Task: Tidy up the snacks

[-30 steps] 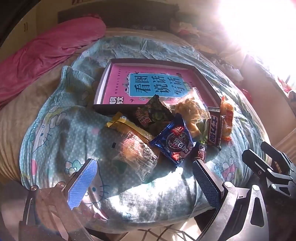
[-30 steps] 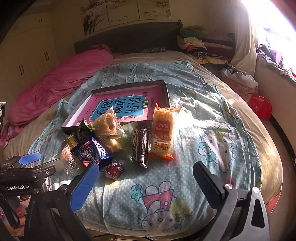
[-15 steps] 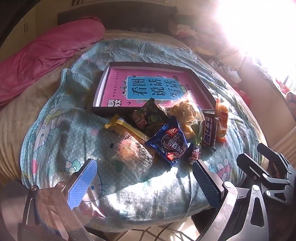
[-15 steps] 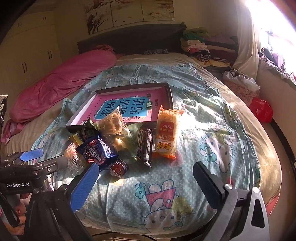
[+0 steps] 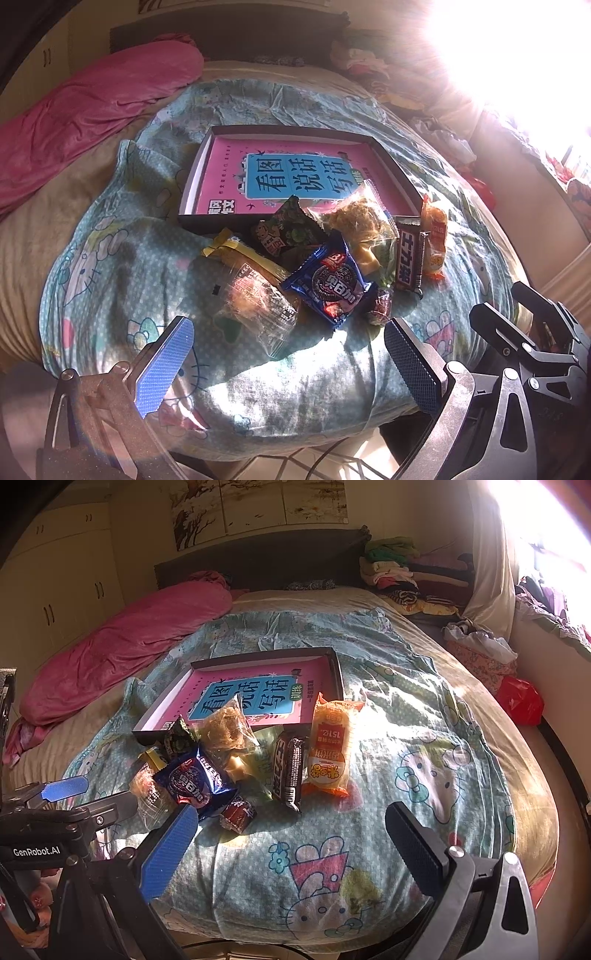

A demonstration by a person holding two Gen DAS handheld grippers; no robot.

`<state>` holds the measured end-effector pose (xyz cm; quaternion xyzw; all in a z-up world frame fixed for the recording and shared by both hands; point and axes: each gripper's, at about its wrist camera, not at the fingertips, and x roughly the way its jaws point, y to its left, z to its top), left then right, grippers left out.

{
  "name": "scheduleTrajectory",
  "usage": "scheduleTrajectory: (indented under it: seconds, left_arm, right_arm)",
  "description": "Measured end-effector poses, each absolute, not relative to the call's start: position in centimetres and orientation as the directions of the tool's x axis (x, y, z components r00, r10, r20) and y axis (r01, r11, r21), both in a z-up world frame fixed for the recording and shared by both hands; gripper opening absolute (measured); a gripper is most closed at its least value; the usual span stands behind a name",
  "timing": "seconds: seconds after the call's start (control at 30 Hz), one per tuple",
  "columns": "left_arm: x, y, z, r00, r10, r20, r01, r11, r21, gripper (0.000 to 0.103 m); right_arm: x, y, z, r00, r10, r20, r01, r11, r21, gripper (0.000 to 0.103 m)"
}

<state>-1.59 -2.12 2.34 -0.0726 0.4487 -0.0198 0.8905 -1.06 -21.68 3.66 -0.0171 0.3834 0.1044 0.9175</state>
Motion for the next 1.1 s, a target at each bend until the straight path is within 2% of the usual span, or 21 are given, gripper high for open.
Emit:
scheduleTrajectory:
  seconds: [1.1]
  left_arm:
    - [-1.72, -2.26, 2.17, 0.592, -0.11, -0.798, -0.022, 0.988, -0.152, 0.103]
  right_arm:
    - [-0.99, -21.77, 3.54, 0.679, 0.173, -0.713, -0.205, 0.978, 0.043, 0.103]
